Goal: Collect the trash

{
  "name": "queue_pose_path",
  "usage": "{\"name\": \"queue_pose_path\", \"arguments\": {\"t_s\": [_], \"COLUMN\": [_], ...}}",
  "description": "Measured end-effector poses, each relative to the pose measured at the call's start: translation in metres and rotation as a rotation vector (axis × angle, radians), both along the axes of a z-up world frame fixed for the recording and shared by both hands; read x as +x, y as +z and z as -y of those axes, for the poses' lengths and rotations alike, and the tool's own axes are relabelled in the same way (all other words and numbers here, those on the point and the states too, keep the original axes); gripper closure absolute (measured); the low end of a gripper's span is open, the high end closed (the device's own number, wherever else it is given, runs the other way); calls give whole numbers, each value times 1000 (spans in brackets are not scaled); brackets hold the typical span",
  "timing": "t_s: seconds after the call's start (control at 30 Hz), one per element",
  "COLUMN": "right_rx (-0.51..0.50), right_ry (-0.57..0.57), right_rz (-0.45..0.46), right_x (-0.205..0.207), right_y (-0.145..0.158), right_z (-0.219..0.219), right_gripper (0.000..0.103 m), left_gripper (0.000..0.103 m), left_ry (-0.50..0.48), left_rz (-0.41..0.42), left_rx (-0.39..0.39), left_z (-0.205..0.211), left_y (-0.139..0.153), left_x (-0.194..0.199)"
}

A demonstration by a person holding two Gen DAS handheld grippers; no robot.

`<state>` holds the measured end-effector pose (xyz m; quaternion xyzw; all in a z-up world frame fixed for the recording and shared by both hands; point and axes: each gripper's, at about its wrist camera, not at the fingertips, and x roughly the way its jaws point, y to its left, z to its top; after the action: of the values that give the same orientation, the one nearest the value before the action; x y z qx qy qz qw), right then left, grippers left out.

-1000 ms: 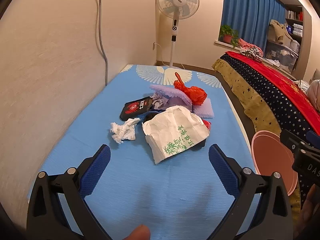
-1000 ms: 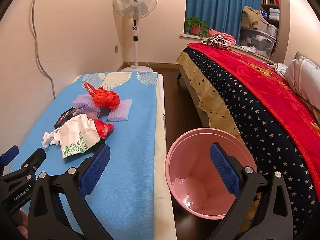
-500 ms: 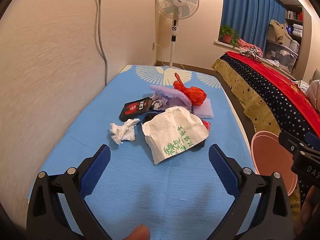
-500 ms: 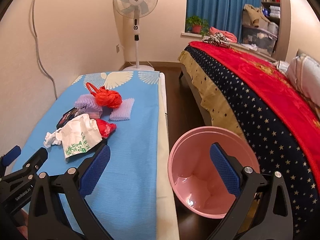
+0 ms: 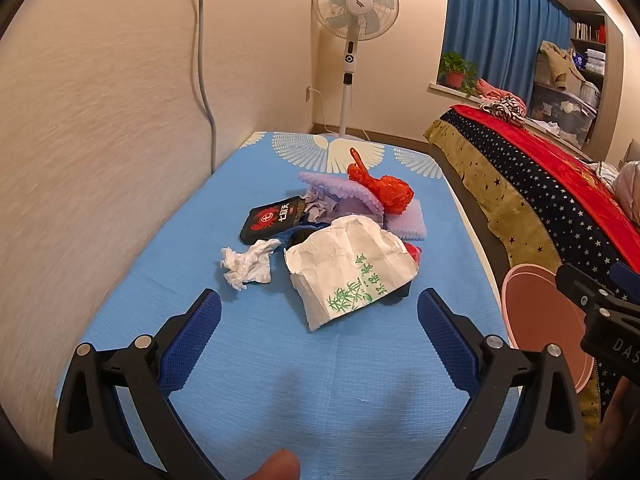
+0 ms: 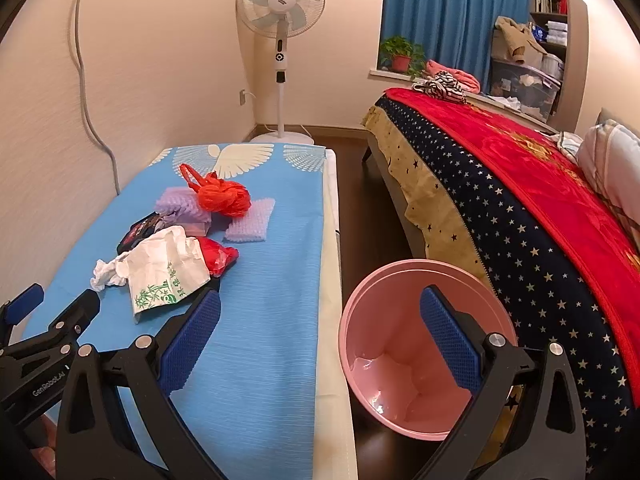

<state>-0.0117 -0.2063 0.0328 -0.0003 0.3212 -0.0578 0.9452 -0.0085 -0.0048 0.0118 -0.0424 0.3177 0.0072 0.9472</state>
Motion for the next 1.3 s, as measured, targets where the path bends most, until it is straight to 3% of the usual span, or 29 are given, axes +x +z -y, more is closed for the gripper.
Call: {"name": "queue_pose_path", "arguments": {"t_s": [0.27, 0.33, 0.57, 0.67, 0.73, 0.8, 1.07, 1.2, 1.3], "right_rx": [-2, -2, 41, 75, 104, 125, 183, 190, 196], "right_ry": [8, 12, 51, 79, 86, 90, 96, 101, 109], "right_rz": [-2, -2, -20, -22, -20, -22, -43, -55, -70], "right_x": [-1, -1, 4, 8, 12, 16, 34, 42, 49], "right_y": [0, -1, -6, -7, -9, -11, -26, -35, -40], "right_z": [-1, -2, 1, 2, 3, 3, 7, 10, 11], "right_gripper": [7, 12, 46, 52, 55, 55, 55, 54, 53], "left_gripper": [8, 8, 9, 26, 42, 47, 45, 29, 28], "left_ry": [1, 2, 31, 17, 12, 5, 17, 37, 37], "left_rz": [0, 1, -9, -28, -41, -58, -130, -170, -204], "left_rx": [-3, -7, -53, -92, -109, -131, -194, -192, -188], "left_z": [-1, -2, -18, -25, -27, -29, -25, -18, -11], "left_y": [0, 1, -2, -7, -11, -18, -47, -61, -70], "left_x": [0, 0, 2, 9, 14, 21, 56, 72, 83]}}
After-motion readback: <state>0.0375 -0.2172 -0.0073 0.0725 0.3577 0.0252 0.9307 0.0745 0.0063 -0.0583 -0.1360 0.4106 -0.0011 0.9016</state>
